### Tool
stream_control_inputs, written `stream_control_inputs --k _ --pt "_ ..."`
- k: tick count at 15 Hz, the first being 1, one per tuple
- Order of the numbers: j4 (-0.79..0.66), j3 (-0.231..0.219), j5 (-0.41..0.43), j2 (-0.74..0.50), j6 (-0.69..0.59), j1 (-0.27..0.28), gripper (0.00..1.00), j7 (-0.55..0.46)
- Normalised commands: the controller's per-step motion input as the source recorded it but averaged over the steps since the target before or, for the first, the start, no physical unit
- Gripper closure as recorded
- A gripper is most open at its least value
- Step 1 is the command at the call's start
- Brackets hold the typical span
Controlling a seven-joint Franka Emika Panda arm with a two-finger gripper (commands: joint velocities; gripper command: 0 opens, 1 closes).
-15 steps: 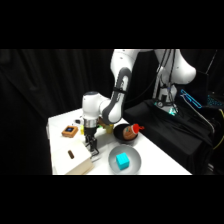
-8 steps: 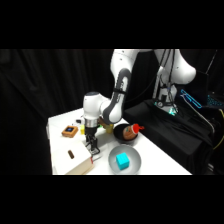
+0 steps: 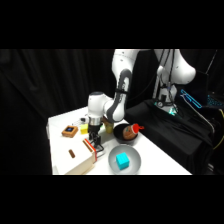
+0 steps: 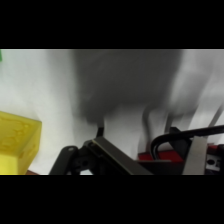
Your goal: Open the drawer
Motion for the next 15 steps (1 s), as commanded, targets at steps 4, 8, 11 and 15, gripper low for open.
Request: stream_control_inputs --k 4,8,11,15 --pt "-0.41 0.061 -0.160 -0.27 0.20 -0.097 0.00 -0.06" --pt "-0.38 0.048 -0.141 -0.30 0.14 -0.067 0.00 -0.03" --pt "-0.37 0.044 -0.114 -0.35 0.08 -0.051 0.00 -0.02" --pt "-0.30 0.048 -0.091 -0.37 -0.03 -0.042 0.00 -0.02"
